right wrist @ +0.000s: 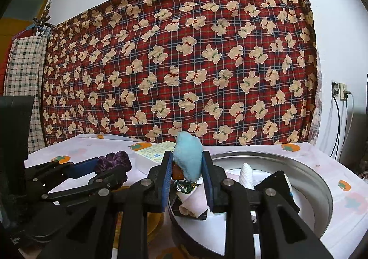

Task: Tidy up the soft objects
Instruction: 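Carry the scrunchie and pom-pom over the silver basin with both grippers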

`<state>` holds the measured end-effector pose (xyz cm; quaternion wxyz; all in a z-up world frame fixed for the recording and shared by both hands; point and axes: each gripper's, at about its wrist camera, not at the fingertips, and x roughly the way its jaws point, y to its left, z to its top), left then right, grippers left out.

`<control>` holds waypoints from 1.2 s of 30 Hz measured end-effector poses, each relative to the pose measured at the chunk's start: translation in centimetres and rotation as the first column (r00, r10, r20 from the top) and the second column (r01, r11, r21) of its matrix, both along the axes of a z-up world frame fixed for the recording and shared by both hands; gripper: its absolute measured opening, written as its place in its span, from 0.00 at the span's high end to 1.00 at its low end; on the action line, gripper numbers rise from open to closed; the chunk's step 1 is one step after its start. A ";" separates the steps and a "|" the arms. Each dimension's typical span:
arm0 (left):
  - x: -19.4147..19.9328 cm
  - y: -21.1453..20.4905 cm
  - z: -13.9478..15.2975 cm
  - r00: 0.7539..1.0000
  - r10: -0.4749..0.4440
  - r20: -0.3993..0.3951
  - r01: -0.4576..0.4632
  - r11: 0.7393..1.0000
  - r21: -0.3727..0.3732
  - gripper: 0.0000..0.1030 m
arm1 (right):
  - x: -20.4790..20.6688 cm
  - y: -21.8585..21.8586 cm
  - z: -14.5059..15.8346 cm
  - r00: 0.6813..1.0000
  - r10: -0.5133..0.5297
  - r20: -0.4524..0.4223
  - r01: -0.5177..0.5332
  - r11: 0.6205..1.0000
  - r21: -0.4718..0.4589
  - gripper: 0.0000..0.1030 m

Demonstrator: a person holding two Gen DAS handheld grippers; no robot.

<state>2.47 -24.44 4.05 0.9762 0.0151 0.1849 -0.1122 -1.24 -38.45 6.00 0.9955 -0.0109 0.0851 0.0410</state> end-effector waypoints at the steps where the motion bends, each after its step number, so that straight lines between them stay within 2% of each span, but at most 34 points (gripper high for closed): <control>1: 0.0 -0.1 0.0 1.000 -0.002 0.000 0.002 1.000 0.001 0.62 | 0.0 0.0 0.0 1.000 -0.002 0.001 0.002 1.000 -0.002 0.74; 17: 0.0 -1.4 0.4 0.999 -0.031 -0.008 0.032 0.999 0.009 0.62 | -0.6 -1.2 -0.1 1.000 -0.018 0.006 0.018 1.000 -0.001 0.74; 26: 0.5 -3.1 2.0 0.997 -0.070 -0.014 0.070 0.997 0.029 0.62 | -0.9 -3.1 1.3 0.999 -0.037 0.017 0.037 0.999 -0.002 0.74; 36: 2.6 -7.0 3.4 0.981 -0.150 -0.126 0.158 0.985 0.061 0.62 | 1.4 -7.5 3.7 0.993 -0.105 -0.056 0.103 0.994 -0.028 0.74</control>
